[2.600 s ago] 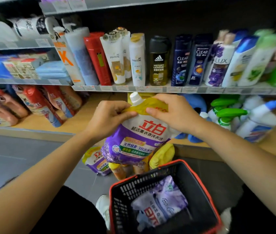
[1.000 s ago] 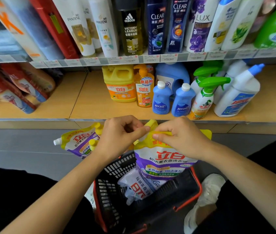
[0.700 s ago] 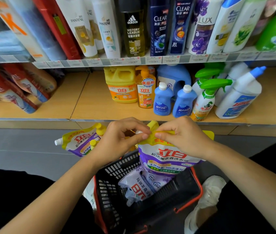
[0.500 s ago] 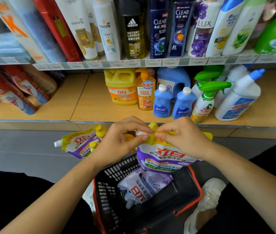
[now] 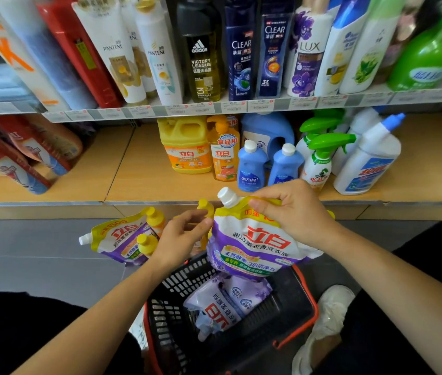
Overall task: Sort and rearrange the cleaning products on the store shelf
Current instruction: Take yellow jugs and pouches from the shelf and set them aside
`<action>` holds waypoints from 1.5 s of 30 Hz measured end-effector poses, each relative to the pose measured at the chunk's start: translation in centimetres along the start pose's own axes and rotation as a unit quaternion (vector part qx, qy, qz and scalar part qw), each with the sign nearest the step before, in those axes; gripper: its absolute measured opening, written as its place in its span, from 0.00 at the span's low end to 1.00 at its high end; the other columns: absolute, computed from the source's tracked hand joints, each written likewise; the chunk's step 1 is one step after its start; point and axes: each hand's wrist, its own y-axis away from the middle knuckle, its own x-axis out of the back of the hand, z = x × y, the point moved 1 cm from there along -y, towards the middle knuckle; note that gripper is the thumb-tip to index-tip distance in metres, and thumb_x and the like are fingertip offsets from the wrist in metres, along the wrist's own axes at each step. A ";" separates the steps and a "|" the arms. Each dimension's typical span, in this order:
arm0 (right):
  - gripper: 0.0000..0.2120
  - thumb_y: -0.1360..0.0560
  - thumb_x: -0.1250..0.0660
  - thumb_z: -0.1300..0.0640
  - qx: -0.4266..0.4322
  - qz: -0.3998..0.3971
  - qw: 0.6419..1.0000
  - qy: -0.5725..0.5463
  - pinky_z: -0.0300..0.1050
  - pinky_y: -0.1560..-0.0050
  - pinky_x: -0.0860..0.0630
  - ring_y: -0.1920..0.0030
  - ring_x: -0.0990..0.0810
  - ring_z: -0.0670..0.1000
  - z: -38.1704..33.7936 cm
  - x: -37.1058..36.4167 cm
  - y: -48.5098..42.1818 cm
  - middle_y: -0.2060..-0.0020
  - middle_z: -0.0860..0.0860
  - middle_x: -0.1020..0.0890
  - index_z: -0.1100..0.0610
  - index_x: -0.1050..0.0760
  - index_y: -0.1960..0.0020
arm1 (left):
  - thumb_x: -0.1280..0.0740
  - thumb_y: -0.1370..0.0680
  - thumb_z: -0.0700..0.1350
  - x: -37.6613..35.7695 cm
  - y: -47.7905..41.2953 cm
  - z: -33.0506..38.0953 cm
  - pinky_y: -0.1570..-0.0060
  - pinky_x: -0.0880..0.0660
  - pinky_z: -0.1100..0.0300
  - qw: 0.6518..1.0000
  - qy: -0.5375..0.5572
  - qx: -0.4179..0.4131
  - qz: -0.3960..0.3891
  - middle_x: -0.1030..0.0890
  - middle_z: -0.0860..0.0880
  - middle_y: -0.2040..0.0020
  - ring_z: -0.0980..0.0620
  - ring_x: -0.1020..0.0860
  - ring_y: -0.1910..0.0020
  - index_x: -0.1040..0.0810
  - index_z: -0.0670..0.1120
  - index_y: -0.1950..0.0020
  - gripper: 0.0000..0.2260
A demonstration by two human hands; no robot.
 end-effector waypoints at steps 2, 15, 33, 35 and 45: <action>0.09 0.23 0.29 0.61 -0.004 0.014 1.000 -0.022 0.27 0.56 0.26 0.57 0.19 0.32 -0.1 0.4 -0.1 0.62 0.30 0.17 0.49 0.18 0.46 | 0.32 0.20 0.57 -0.6 -0.2 -1.7 0.42 0.22 0.49 0.992 0.038 0.123 0.000 0.16 0.52 0.44 0.50 0.19 0.43 0.21 0.53 0.39 0.14; 0.06 0.22 0.30 0.54 -0.005 0.135 0.987 -0.086 0.53 0.66 0.22 0.67 0.20 0.57 0.0 2.8 -0.8 0.67 0.64 0.19 0.55 0.15 0.52 | 0.31 0.21 0.47 -2.8 -1.2 -3.2 0.34 0.26 0.51 0.933 0.255 0.242 -0.078 0.14 0.45 0.43 0.50 0.16 0.43 0.22 0.41 0.38 0.14; 0.09 0.25 0.27 0.61 -0.210 0.232 0.950 0.000 0.66 0.56 0.19 0.57 0.17 0.68 7.7 2.5 -1.1 0.64 0.63 0.15 0.60 0.17 0.64 | 0.23 0.29 0.45 0.8 -1.1 4.3 0.75 0.24 0.60 0.965 0.161 -0.083 0.188 0.19 0.46 0.71 0.53 0.19 0.73 0.24 0.39 0.61 0.12; 0.10 0.25 0.26 0.60 -0.240 0.215 0.947 0.007 0.67 0.55 0.19 0.58 0.16 0.66 7.8 2.3 -1.0 0.65 0.61 0.15 0.60 0.17 0.65 | 0.24 0.27 0.44 1.2 -0.5 5.6 0.70 0.21 0.53 0.963 0.123 -0.126 0.203 0.18 0.44 0.68 0.47 0.17 0.67 0.23 0.40 0.60 0.11; 0.06 0.27 0.24 0.53 -0.072 0.108 0.988 0.079 0.38 0.56 0.23 0.57 0.17 0.41 1.2 2.5 -1.1 0.58 0.43 0.14 0.48 0.16 0.50 | 0.23 0.27 0.44 1.0 2.4 10.7 0.62 0.29 0.64 0.918 -0.062 -0.348 0.179 0.21 0.48 0.65 0.54 0.23 0.66 0.18 0.47 0.60 0.05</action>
